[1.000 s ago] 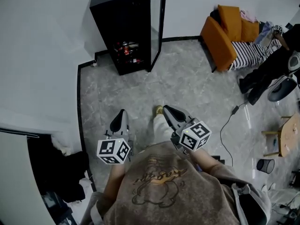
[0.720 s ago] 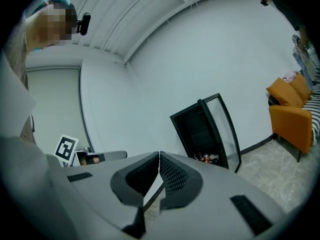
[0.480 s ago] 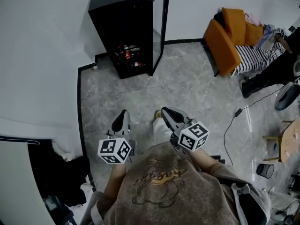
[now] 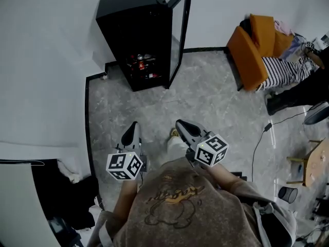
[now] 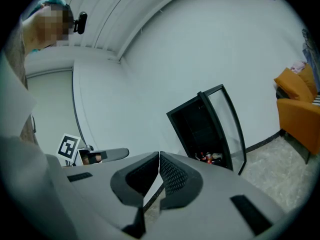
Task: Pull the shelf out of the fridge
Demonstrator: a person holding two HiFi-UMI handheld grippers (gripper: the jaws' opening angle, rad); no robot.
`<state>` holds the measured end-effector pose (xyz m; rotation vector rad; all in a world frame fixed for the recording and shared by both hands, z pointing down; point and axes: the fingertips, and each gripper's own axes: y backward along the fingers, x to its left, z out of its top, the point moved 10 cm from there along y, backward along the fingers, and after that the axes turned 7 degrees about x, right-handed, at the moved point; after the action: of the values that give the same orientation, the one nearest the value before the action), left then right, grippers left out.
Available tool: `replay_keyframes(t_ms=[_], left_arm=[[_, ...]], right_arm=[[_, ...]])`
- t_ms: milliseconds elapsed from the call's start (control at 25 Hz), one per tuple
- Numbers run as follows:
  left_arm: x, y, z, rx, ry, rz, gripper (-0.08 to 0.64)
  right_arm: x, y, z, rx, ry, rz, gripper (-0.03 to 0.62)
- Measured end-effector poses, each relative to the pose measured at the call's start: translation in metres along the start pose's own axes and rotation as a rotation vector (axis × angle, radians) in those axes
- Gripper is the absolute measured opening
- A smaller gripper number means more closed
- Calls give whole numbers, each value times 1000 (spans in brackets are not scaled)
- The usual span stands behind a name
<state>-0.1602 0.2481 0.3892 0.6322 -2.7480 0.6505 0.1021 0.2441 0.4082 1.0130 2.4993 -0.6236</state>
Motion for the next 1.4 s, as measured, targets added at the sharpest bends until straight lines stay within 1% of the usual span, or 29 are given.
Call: replay_keyframes(t_ms=[360,600,800,1000,1160,1280,1400], left_arm=[[4,-65,44,-4,-1,14,6],[1,-110,68,-35,-13,34,6],[-5,-140,80,-38,8,5,5],[-12,-152,86,-48,16,54,6],[-4,-154,88,-53,32,93,6],[1,-156,90,-62,37,117,6],[9,-164,95,-74,39,117,6]], right_arm=[[-54,-29,52,3,-16,18,21],[-96,-53,83,29,-9,53,21],[-124,-68,102,49,-9,94,21],[-144,-84,113,62,-22,137,21],[-150,-101,116,67,-32,172,21],[-153,-110,119,64,-44,180,21],[-157,-122,124,51,-47,177,21]])
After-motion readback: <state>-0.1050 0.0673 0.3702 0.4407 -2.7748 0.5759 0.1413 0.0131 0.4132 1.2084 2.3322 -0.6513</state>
